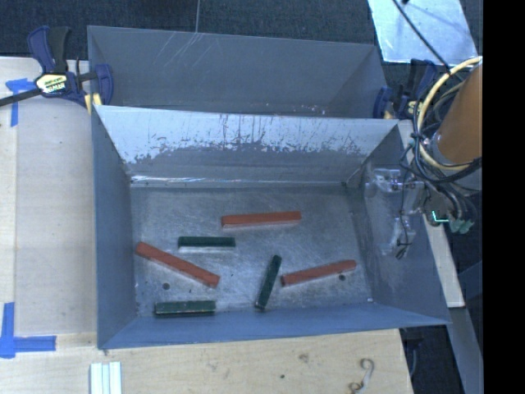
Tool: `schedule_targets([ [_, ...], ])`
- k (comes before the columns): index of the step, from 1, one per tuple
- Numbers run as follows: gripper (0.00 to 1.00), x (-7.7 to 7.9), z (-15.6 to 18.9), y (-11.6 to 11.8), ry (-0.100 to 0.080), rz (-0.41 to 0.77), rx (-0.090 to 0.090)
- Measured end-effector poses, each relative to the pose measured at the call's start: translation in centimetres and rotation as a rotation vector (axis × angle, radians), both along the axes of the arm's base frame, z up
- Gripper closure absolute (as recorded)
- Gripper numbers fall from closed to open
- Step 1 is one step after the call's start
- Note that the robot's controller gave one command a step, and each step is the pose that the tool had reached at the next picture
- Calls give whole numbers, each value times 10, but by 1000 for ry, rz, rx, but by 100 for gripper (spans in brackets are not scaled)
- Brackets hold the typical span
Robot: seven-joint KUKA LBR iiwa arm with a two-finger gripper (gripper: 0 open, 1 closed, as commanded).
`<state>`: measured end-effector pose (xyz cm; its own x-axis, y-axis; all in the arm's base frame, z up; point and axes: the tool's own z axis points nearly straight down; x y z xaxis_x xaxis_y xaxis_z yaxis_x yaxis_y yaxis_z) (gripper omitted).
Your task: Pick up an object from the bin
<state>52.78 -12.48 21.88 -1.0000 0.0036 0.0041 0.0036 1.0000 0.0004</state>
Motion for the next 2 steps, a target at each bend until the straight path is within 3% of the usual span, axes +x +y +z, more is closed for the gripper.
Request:
schedule_targets([
  [1, 0, -6, -152, 69, 0, 173, 2],
  [2, 0, 0, -118, 95, -9, 240, 0],
])
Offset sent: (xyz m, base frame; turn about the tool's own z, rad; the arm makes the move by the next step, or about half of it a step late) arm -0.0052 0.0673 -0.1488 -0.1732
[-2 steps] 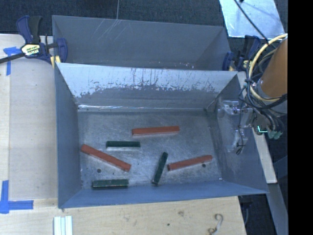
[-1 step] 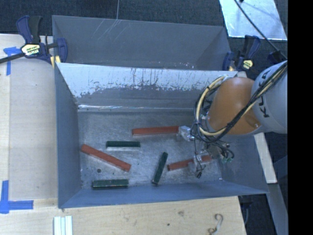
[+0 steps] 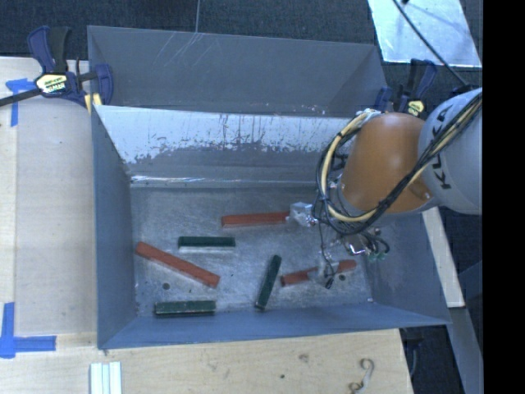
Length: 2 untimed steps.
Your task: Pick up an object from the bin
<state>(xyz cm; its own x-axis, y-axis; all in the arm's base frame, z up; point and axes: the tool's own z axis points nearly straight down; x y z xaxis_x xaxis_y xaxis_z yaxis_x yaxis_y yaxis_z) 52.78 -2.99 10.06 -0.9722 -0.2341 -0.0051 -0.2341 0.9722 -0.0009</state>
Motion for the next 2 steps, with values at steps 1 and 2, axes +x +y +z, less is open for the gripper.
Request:
schedule_targets([
  [1, 0, -6, 9, -5, 2, -41, 0],
  [2, 0, -25, -31, 3, 4, -173, 0],
])
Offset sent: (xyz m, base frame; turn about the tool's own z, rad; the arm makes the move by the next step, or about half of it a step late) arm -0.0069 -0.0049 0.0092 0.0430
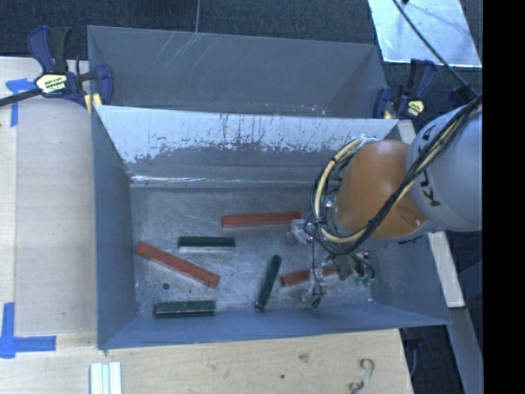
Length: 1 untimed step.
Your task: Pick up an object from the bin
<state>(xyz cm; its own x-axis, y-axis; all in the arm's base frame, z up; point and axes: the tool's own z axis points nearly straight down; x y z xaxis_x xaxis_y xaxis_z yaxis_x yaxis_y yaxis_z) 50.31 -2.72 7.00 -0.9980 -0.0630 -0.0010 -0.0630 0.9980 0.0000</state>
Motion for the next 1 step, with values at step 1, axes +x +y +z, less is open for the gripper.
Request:
schedule_targets([
  [1, 0, 0, 0, 0, -1, 2, 0],
])
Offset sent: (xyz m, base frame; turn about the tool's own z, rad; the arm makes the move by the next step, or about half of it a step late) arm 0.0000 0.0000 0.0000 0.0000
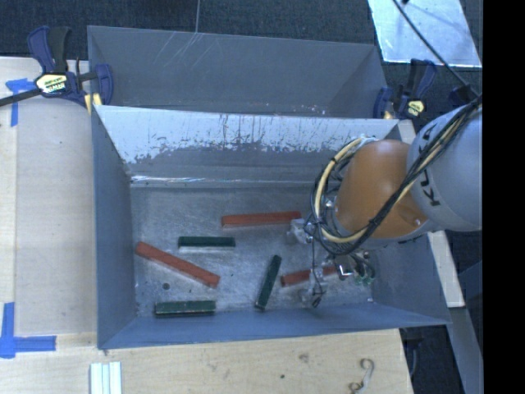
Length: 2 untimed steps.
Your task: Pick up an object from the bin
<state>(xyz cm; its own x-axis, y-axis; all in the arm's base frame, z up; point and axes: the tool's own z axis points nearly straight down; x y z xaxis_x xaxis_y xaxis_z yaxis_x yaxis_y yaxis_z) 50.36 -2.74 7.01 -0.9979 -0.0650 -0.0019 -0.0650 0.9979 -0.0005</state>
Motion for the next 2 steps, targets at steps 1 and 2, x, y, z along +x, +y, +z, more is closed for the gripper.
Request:
schedule_targets([
  [1, 100, 1, 0, 0, -1, 0, 0],
  [2, 100, 2, 56, 0, -6, 2, 0],
])
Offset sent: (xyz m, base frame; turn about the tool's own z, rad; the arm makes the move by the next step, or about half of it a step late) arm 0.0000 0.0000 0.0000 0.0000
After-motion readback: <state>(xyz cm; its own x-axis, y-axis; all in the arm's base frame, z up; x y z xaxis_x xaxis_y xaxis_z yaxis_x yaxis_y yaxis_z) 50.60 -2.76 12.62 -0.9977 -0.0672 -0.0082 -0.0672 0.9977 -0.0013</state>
